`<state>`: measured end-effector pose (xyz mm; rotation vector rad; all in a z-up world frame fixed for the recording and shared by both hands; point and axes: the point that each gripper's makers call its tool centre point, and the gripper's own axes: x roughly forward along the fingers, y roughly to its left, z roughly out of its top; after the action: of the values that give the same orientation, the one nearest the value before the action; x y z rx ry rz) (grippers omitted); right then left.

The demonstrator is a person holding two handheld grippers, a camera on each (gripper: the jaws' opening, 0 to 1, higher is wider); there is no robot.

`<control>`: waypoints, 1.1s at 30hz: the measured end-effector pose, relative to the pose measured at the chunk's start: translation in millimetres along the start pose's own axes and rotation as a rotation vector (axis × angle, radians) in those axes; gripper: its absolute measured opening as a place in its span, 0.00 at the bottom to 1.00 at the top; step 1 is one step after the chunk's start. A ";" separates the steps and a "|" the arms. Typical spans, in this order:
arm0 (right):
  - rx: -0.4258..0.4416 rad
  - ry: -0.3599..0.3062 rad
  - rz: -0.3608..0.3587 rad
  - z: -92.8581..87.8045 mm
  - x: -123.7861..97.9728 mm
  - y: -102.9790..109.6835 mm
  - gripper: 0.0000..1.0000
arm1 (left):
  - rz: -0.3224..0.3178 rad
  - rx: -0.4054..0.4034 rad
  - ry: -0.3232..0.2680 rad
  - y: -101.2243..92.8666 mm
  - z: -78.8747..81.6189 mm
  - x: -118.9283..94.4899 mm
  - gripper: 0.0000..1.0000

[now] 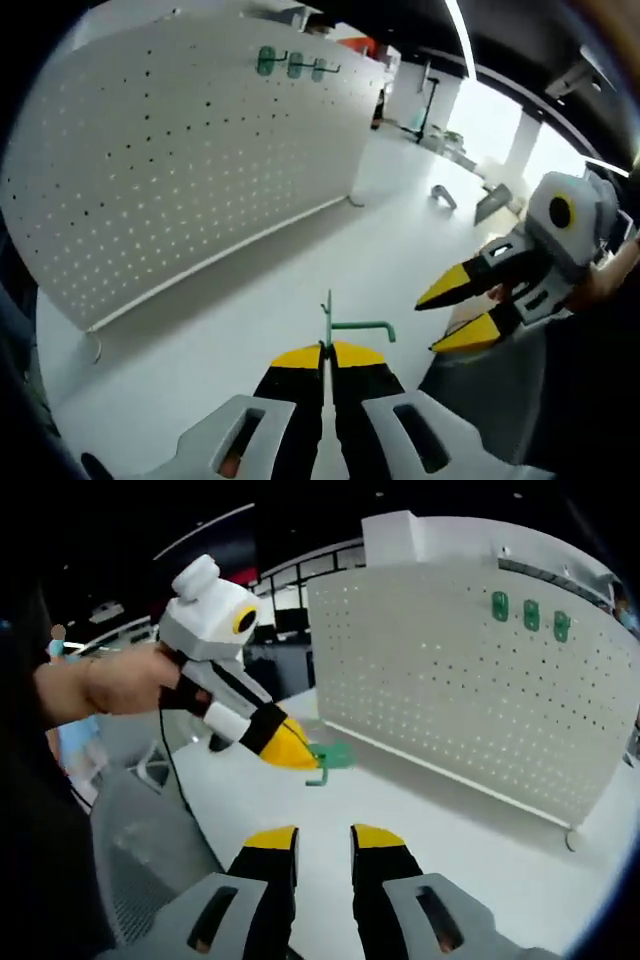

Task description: Insert the hook assembly into the mounting plate slot until the hook locks in place.

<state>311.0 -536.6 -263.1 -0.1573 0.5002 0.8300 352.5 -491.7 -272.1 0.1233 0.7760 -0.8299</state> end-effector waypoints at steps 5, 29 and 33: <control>-0.044 -0.009 0.014 11.1 6.5 1.7 0.20 | -0.032 -0.006 0.019 -11.1 -0.7 2.1 0.01; -0.184 0.006 0.023 23.3 14.3 4.4 0.10 | -0.117 -0.123 0.087 -28.8 0.5 -1.8 0.01; -0.127 0.003 0.021 25.3 14.8 3.4 0.08 | -0.125 -0.143 0.097 -28.7 -1.3 -3.5 0.01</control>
<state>326.2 -516.2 -247.9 -0.2701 0.4525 0.8819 330.1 -508.7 -265.2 -0.0124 0.9393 -0.8887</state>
